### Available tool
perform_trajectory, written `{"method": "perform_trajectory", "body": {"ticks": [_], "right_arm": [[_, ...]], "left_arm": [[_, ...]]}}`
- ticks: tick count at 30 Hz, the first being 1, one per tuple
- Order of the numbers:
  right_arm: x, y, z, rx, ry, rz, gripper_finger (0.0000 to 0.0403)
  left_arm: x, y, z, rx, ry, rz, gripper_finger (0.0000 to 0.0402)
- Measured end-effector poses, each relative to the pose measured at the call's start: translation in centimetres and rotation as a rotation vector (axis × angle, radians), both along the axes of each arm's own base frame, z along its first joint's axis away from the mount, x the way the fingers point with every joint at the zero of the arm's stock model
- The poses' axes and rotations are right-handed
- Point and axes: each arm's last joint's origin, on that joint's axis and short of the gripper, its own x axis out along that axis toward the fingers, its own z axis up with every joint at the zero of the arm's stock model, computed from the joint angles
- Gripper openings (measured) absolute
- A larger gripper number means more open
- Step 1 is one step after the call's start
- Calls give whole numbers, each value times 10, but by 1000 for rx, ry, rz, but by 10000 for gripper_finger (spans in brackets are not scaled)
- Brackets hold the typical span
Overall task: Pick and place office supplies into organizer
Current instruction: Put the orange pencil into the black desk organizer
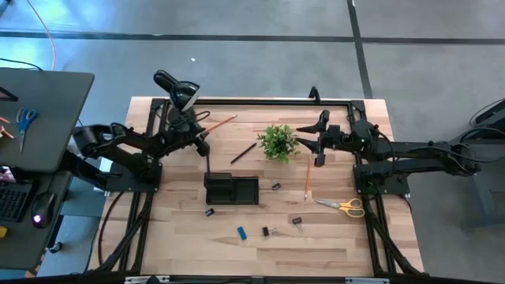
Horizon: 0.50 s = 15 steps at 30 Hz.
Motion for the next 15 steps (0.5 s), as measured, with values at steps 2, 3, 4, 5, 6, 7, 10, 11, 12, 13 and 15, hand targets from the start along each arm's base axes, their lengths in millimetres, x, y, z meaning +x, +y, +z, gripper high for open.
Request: {"method": "perform_trajectory", "body": {"ticks": [2,3,4,5,6,7,10,11,12,13,15], "right_arm": [[0,0,0,1,-1,-18,139],[0,1,0,3,-1,-25,139],[0,1,0,3,-1,-29,139],[0,1,0,3,-1,-28,139],[0,2,0,6,-1,-25,139],[1,2,0,8,-1,-21,139],[1,5,0,23,-3,-7,139],[1,6,0,25,-1,-2,139],[1,6,-1,26,2,3,139],[2,7,-1,26,5,8,139],[2,9,-1,26,5,18,139]], "left_arm": [[2,2,0,-2,4,-1,99],[3,3,-1,-4,7,2,99],[4,4,-1,-6,7,5,99],[5,6,0,-9,3,10,99],[7,7,0,-18,5,12,99],[9,9,-1,-33,17,11,99],[15,16,-3,-82,90,22,99],[18,17,-3,-88,111,30,99],[21,18,-3,-89,128,35,99],[24,19,-2,-90,140,39,99],[25,21,-2,-98,144,40,99]]}}
